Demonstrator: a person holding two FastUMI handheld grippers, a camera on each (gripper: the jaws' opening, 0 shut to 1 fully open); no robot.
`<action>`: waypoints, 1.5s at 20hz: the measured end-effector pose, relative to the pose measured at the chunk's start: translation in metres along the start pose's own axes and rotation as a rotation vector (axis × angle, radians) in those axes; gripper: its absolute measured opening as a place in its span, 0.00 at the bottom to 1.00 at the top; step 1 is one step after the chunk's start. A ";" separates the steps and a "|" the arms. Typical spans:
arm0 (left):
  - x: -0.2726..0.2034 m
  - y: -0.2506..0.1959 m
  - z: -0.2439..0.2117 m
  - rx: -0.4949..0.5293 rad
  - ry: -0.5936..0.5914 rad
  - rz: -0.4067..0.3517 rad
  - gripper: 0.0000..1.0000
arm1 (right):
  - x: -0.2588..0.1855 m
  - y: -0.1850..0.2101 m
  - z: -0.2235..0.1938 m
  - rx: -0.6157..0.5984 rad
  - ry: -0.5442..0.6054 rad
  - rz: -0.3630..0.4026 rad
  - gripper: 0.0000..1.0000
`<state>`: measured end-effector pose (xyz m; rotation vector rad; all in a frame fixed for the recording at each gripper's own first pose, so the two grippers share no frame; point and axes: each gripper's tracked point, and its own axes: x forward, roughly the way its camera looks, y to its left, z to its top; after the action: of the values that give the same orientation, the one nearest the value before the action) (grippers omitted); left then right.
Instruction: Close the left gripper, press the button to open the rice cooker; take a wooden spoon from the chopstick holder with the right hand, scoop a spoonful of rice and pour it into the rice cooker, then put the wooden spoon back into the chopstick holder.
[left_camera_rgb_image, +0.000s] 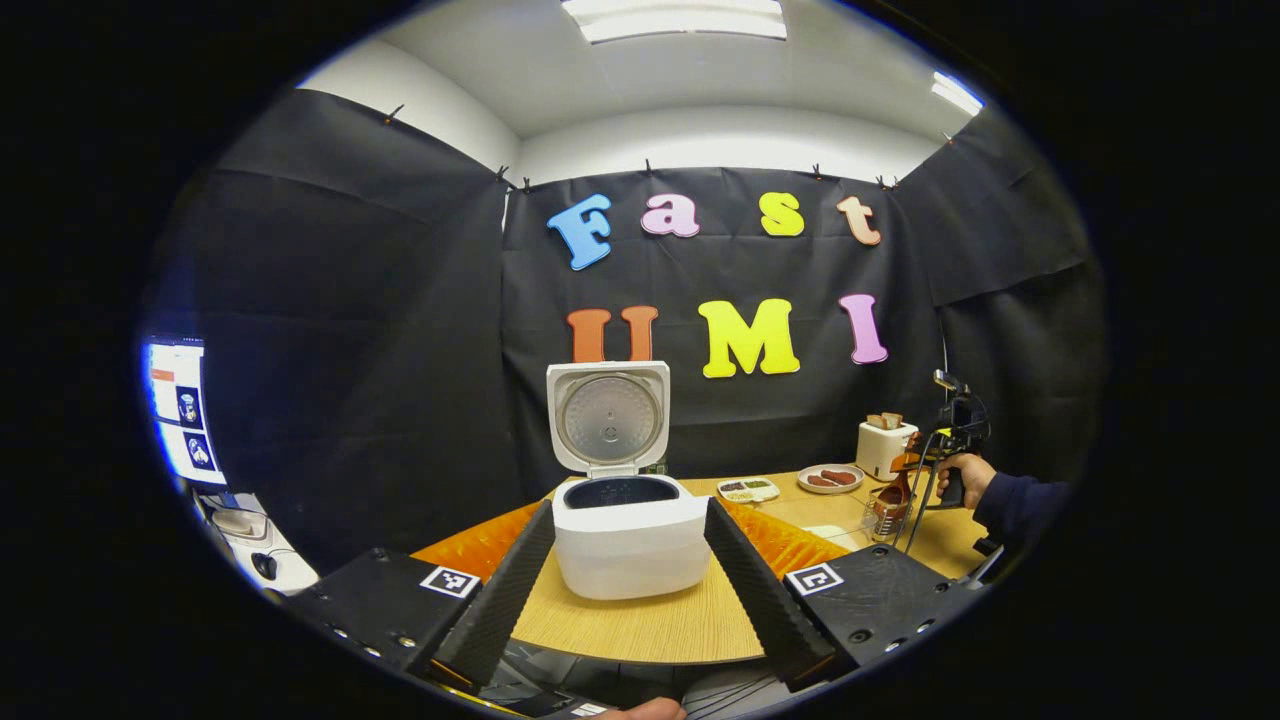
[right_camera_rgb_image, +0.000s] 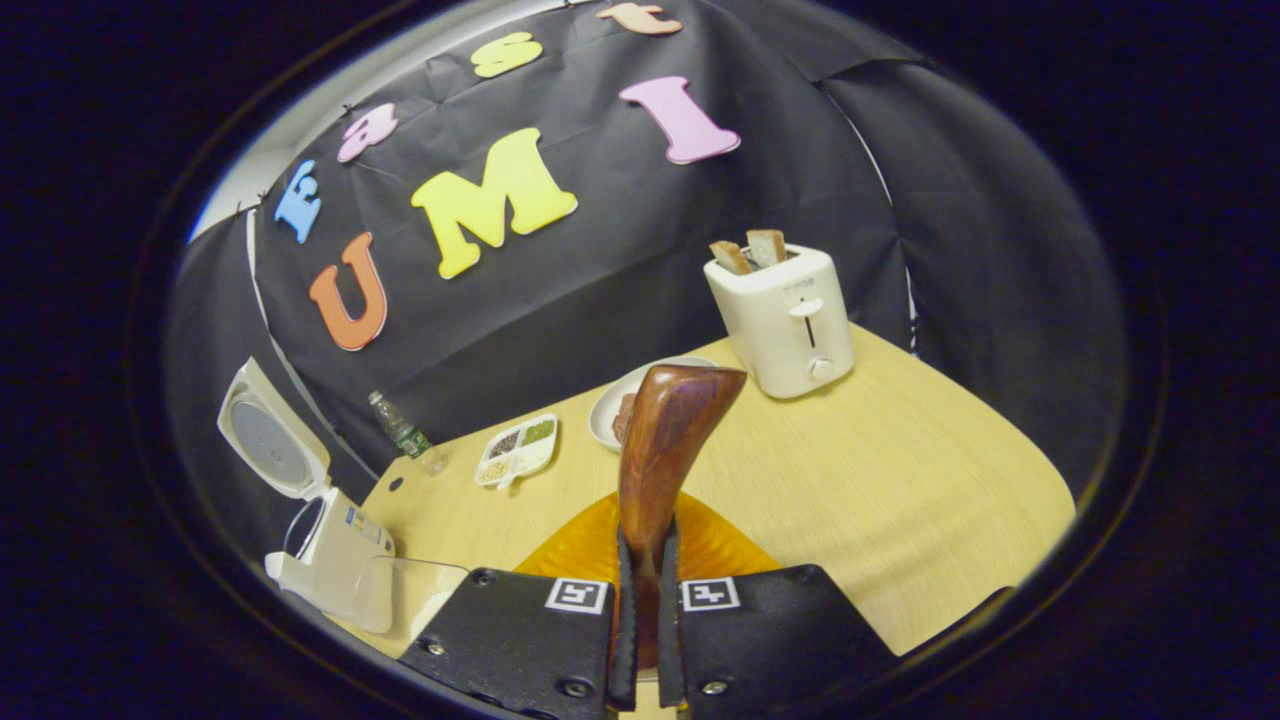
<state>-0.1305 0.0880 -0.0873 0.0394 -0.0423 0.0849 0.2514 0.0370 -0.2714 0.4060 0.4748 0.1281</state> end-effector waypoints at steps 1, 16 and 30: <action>-0.001 0.000 0.003 -0.007 -0.011 -0.001 0.96 | -0.006 0.003 0.006 -0.030 -0.018 -0.008 0.13; 0.002 -0.006 -0.006 0.034 -0.004 -0.038 0.96 | -0.096 0.128 0.035 -0.231 -0.265 0.054 0.11; 0.007 0.008 -0.025 0.002 0.034 -0.026 0.96 | -0.040 0.179 -0.076 -0.410 -0.211 -0.029 0.11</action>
<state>-0.1233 0.0979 -0.1115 0.0403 -0.0074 0.0596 0.1753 0.2182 -0.2431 0.0090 0.2363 0.1490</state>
